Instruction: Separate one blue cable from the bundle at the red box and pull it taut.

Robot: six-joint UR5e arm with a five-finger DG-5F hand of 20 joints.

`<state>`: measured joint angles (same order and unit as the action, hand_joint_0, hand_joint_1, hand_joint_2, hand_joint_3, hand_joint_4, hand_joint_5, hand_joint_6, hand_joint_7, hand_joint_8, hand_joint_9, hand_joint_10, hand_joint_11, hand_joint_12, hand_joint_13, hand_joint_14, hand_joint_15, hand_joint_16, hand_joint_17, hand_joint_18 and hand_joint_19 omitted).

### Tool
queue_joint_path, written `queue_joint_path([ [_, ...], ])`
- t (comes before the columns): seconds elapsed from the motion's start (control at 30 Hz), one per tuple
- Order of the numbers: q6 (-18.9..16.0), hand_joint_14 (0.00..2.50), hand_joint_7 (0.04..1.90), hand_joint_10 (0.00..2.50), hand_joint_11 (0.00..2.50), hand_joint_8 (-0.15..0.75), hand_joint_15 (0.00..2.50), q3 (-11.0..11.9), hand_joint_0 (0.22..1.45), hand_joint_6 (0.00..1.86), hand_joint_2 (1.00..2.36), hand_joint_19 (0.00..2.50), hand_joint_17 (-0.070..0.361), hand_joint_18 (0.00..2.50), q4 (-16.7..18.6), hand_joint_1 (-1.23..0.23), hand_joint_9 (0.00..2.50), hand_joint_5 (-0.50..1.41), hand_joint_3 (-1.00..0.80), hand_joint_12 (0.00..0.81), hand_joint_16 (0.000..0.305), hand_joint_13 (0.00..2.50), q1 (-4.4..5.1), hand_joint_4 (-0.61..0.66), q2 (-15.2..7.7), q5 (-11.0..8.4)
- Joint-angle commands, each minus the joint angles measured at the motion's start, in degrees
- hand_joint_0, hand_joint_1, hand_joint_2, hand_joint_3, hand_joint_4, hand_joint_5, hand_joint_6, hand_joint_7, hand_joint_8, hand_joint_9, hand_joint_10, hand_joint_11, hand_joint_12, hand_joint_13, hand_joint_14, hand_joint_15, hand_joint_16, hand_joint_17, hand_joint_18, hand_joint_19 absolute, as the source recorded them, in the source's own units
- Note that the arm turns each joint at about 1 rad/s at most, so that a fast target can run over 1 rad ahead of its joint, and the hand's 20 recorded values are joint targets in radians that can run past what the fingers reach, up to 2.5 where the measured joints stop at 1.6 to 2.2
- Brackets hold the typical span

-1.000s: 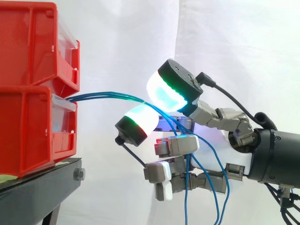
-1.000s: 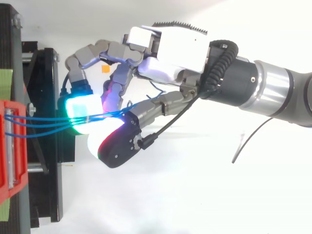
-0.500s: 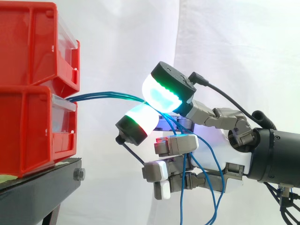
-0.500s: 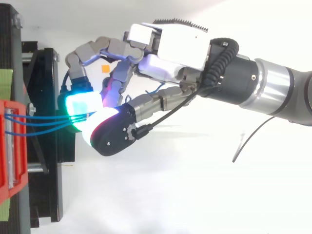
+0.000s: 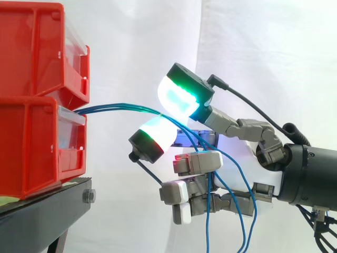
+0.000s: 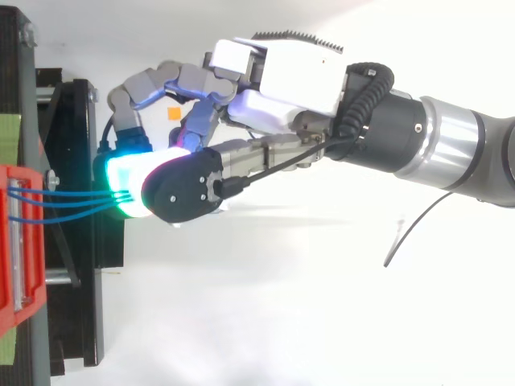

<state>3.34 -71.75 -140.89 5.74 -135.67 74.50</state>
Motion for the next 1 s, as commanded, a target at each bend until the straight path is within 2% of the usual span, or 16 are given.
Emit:
queue_joint_path([
  [0.0, 0.0, 0.03, 1.26, 0.03, 1.59, 0.274, 0.92, -0.06, 0.62, 0.81, 1.0, 0.89, 0.122, 0.93, 0.0, -0.55, 1.4, -0.15, -0.47, 0.385, 0.054, 1.14, 0.06, 0.05, 0.05, 0.03],
  [0.2, 0.0, 0.03, 1.31, 0.03, 1.58, 0.283, 0.91, -0.06, 0.62, 0.83, 1.02, 0.88, 0.123, 0.93, 0.0, -0.74, 1.37, -0.17, -0.25, 0.39, 0.054, 1.13, 0.06, 0.05, -0.03, 0.03],
  [0.3, 0.0, 0.03, 1.3, 0.03, 1.56, 0.285, 0.91, -0.06, 0.63, 0.84, 1.02, 0.87, 0.122, 0.92, 0.0, -0.8, 1.35, -0.17, -0.21, 0.385, 0.054, 1.11, 0.06, 0.04, -0.03, 0.03],
  [0.57, 0.09, 0.03, 1.25, 0.03, 1.57, 0.281, 0.9, 0.03, 0.72, 0.86, 1.01, 0.83, 0.121, 0.9, 0.0, -0.87, 1.32, -0.18, -0.39, 0.38, 0.054, 1.1, 0.15, 0.02, 0.05, -0.06],
  [0.63, 0.0, 0.03, 1.24, 0.03, 1.57, 0.278, 0.9, -0.06, 0.73, 0.86, 1.0, 0.83, 0.12, 0.9, 0.0, -0.86, 1.32, -0.18, -0.49, 0.376, 0.053, 1.1, 0.15, 0.03, 0.05, -0.15],
  [0.97, 0.09, 0.03, 1.21, 0.03, 1.56, 0.299, 0.89, -0.06, 0.55, 0.85, 1.0, 0.85, 0.124, 0.92, 0.18, -0.66, 1.37, -0.17, -0.5, 0.395, 0.055, 1.13, 0.24, 0.06, -0.03, -0.15],
])
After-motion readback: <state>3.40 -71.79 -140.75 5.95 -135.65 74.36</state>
